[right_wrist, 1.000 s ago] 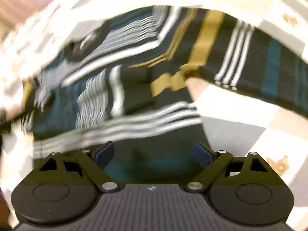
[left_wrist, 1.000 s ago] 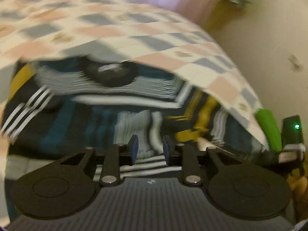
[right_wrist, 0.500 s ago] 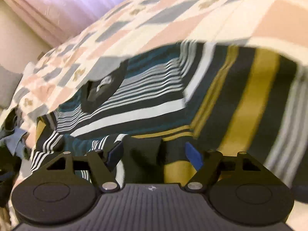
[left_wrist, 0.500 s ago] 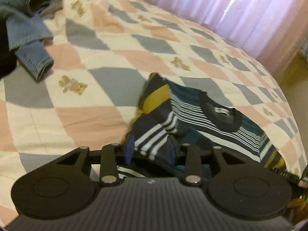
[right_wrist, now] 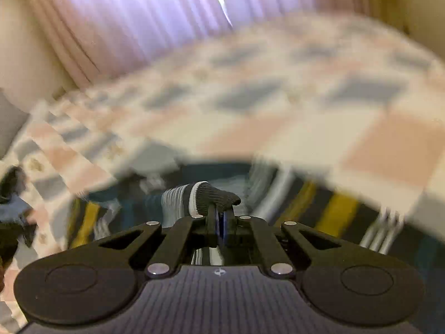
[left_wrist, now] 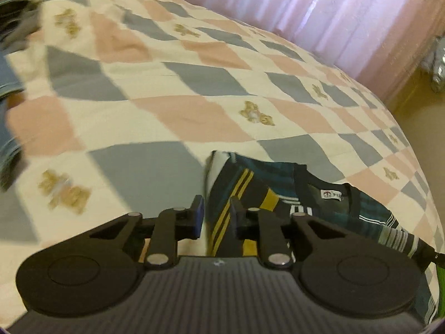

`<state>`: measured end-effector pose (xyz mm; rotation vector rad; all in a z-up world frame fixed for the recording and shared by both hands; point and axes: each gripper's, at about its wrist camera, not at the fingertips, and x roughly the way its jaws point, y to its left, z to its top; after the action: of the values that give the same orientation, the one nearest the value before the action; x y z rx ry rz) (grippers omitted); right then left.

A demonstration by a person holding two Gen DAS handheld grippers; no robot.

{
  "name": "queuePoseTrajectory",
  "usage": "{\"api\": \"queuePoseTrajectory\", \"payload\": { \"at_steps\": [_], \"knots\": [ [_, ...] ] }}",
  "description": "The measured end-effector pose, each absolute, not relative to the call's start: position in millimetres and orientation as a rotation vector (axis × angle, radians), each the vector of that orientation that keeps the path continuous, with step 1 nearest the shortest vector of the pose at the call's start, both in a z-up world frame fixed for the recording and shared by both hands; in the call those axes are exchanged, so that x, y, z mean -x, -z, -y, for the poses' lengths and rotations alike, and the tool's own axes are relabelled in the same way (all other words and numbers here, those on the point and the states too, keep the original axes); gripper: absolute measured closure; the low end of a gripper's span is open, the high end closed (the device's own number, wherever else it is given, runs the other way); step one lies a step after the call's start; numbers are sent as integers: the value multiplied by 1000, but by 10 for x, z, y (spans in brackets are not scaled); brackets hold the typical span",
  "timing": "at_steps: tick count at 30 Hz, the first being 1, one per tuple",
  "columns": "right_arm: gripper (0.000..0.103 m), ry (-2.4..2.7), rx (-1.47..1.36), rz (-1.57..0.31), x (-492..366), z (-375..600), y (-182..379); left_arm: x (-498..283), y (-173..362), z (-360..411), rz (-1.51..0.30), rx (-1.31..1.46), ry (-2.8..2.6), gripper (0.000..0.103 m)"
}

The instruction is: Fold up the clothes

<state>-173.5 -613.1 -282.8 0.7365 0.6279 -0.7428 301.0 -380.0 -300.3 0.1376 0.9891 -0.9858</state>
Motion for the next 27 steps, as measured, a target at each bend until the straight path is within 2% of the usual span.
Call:
{"api": "queuePoseTrajectory", "payload": {
  "at_steps": [4,8,17,23,27],
  "knots": [
    [100,715,-728,-642,1578,6063,2871,-3041,3099,4117,-979,-202,1048,89],
    [100,698,-794,-601,1742,6003,2758,-3281,3304,4250,-1067,-158,994,88],
    [101,521,-985,-424,2328,5598,1980,-3388,3520,4506,-1088,-157,1006,85],
    [100,747,-1187,-505,2668,5639,2508,-3199,3570,4776,-1010,-293,1078,85],
    [100,743,-1180,-508,2487,5706,2700,-3177,3474,4720,-974,-303,1103,86]
  ]
}}
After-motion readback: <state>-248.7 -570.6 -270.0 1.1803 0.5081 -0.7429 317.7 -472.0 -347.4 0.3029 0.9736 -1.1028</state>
